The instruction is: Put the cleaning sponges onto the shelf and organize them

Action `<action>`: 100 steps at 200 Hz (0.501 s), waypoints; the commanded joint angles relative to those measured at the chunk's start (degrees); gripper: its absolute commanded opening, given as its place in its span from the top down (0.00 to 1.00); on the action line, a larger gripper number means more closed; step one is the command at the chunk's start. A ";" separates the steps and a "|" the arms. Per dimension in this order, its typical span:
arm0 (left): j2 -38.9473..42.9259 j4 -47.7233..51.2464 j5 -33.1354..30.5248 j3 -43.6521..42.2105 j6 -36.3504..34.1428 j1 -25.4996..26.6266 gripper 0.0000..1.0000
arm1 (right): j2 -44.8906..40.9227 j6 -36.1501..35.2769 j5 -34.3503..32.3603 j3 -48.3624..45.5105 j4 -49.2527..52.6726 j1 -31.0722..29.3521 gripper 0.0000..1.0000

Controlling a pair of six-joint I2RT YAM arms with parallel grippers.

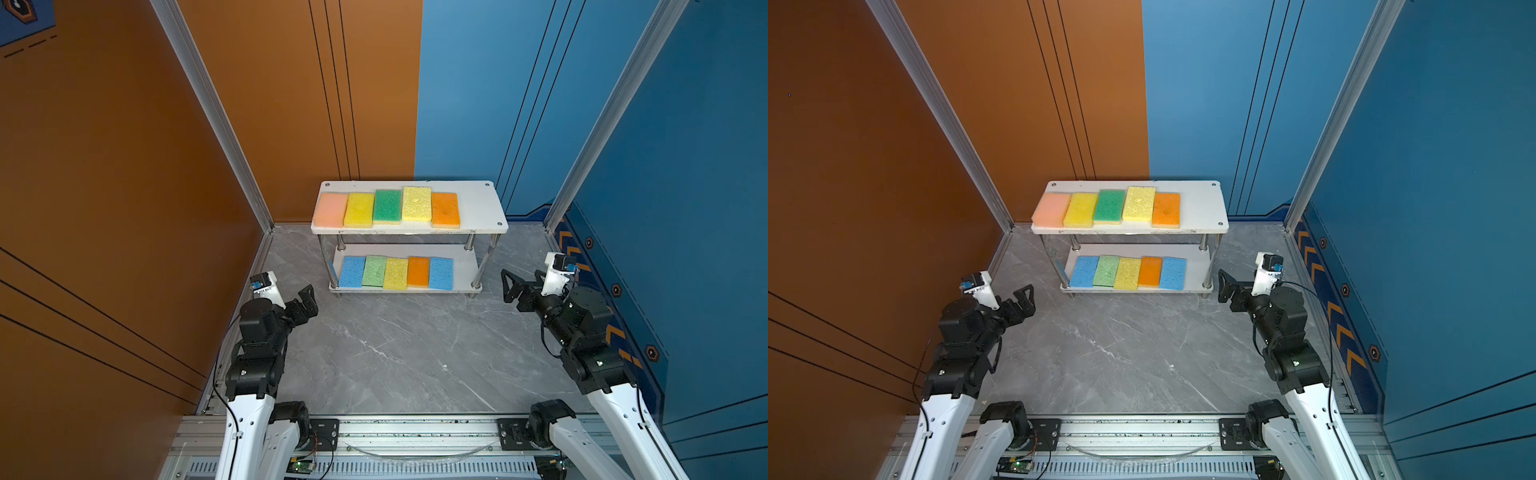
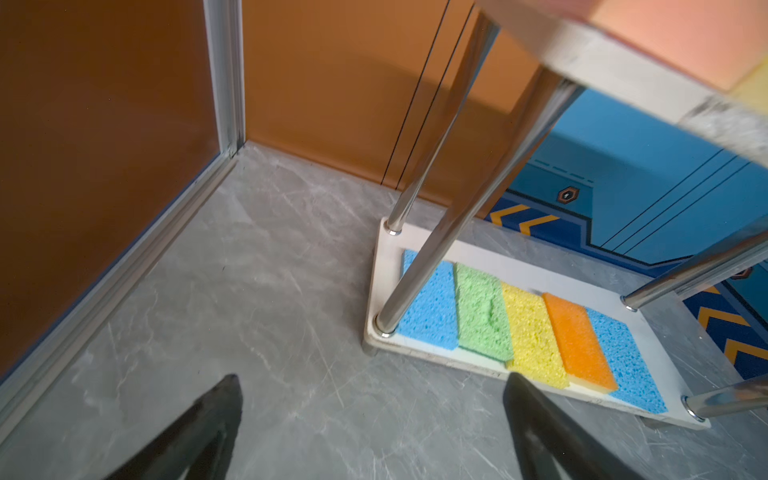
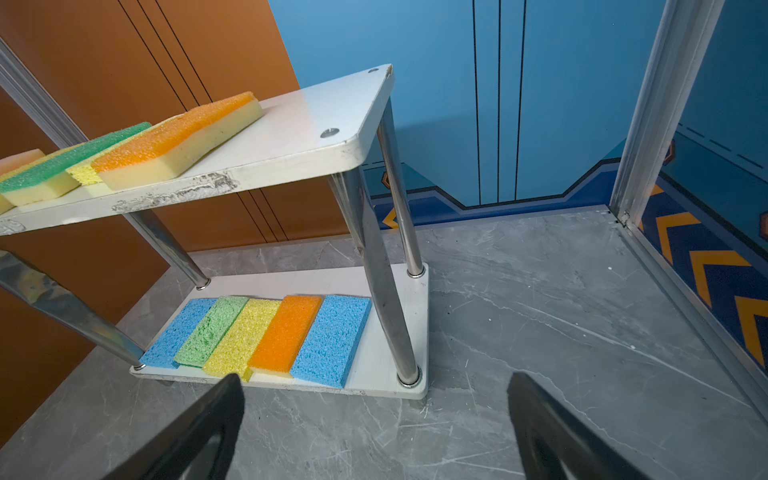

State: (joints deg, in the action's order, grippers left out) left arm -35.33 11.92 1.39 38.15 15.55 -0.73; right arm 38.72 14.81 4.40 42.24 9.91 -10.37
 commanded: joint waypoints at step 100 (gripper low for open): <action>-2.71 -26.83 -15.75 -14.87 -3.64 1.59 0.02 | 15.72 -6.09 -2.29 -3.63 -13.92 4.43 0.00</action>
State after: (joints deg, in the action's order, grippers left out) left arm -37.85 -13.13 -9.74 22.50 10.11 1.41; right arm 51.16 11.70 3.49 39.55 2.20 -7.49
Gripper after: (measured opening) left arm 0.981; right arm 0.995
